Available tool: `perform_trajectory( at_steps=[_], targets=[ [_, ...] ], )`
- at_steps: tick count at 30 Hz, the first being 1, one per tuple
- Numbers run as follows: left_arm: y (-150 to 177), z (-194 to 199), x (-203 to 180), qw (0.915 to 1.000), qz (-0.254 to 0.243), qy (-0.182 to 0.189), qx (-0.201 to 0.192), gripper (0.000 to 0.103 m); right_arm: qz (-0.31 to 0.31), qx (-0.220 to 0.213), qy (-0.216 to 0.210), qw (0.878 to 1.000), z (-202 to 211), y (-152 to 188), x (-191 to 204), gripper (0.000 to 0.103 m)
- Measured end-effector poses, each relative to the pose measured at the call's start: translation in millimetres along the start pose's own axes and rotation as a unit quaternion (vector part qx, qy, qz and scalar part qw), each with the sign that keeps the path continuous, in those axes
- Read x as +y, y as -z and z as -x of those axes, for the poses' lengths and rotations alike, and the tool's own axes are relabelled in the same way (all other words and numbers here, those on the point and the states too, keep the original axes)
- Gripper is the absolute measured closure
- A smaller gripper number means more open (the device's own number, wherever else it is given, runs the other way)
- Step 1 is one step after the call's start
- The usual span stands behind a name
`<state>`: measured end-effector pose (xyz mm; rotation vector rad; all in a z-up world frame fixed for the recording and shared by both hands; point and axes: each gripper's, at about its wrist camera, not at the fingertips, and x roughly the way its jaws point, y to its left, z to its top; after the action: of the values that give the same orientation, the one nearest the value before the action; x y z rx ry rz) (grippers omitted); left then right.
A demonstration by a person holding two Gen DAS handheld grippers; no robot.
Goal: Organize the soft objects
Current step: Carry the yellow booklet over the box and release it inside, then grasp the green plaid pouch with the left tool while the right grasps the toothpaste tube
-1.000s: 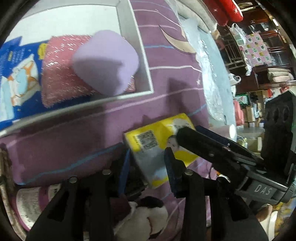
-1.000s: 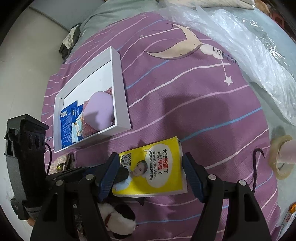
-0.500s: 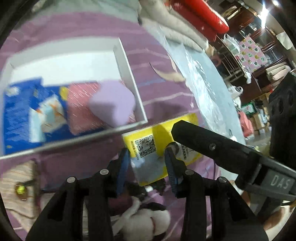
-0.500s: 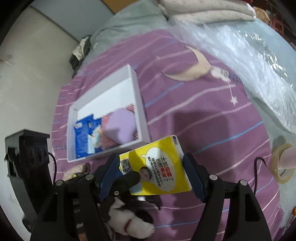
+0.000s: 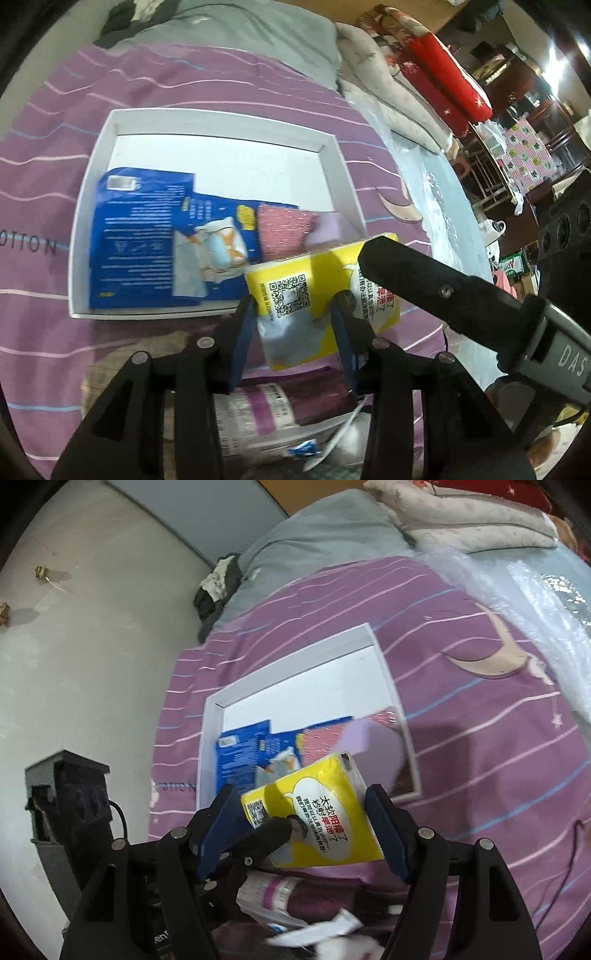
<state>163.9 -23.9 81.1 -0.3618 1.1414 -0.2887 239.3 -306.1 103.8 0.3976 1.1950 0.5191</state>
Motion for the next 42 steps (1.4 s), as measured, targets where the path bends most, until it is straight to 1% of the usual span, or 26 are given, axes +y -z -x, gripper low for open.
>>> perform_trajectory(
  at_steps=[4,8,14,17,20,22,23,24,25,26,27,28,30,31,34,35,37,42],
  targets=[
    [-0.4,6.3,10.4,0.9999,0.013,-0.006,-0.007,0.06,0.0,0.003,-0.003,1.0,-9.3,0.2,10.2,0.031],
    [-1.5,14.3,23.3,0.9991,0.025,-0.023,-0.024,0.06,0.006,0.0,-0.02,1.0,-17.6,-1.5,23.2,0.031],
    [-4.8,18.1,48.2,0.996,0.05,-0.052,-0.053,0.058,-0.001,0.0,-0.07,0.998,-40.1,-3.1,39.8,0.029],
    [-6.3,18.4,61.0,0.9936,0.066,-0.057,-0.072,0.058,-0.011,-0.005,-0.098,0.995,-51.9,-3.4,42.5,0.027],
    [-7.1,17.4,66.7,0.9916,0.069,-0.059,-0.092,0.058,-0.019,-0.007,-0.116,0.993,-61.2,-3.2,43.1,0.026],
    [-7.3,14.9,68.6,0.9916,0.069,-0.042,-0.101,0.058,-0.028,0.008,-0.144,0.989,-71.7,-2.8,42.8,0.026],
    [-7.8,13.6,68.6,0.9913,0.071,-0.042,-0.102,0.058,-0.035,0.027,-0.168,0.985,-80.4,-1.7,42.4,0.026],
    [-7.9,11.3,68.1,0.9909,0.071,-0.054,-0.101,0.058,-0.039,0.037,-0.174,0.983,-85.8,-0.5,42.4,0.026],
    [-8.1,10.2,68.3,0.9905,0.068,-0.066,-0.099,0.058,-0.039,0.045,-0.164,0.985,-90.6,1.0,43.0,0.027],
    [-8.6,9.7,66.8,0.9896,0.062,-0.086,-0.098,0.058,-0.036,0.044,-0.142,0.988,-91.5,1.9,43.1,0.027],
    [-8.5,10.0,65.9,0.9886,0.057,-0.099,-0.098,0.058,-0.028,0.035,-0.11,0.993,-89.9,2.7,43.7,0.027],
    [-8.2,11.1,65.4,0.9877,0.051,-0.11,-0.098,0.058,-0.02,0.024,-0.087,0.996,-86.3,2.9,43.9,0.027],
    [-8.4,14.2,66.4,0.9869,0.048,-0.12,-0.096,0.057,-0.015,0.014,-0.07,0.997,-79.4,1.8,40.6,0.027],
    [-8.6,15.7,68.5,0.9874,0.051,-0.122,-0.087,0.057,-0.015,0.014,-0.067,0.998,-76.7,1.1,37.5,0.027],
    [-5.8,21.7,73.4,0.99,0.049,-0.112,-0.071,0.057,-0.009,0.018,-0.041,0.999,-69.9,1.5,29.0,0.027],
    [-4.0,26.6,75.1,0.9904,0.047,-0.109,-0.07,0.057,-0.002,0.019,-0.024,1.0,-67.8,2.4,27.6,0.026],
    [-1.3,37.5,79.0,0.9911,0.05,-0.1,-0.073,0.057,0.008,0.017,-0.01,1.0,-64.0,4.1,24.8,0.026],
    [5.6,63.2,90.3,0.9912,0.069,-0.076,-0.084,0.057,0.023,0.006,-0.014,1.0,-57.9,8.1,29.6,0.026]
  ],
)
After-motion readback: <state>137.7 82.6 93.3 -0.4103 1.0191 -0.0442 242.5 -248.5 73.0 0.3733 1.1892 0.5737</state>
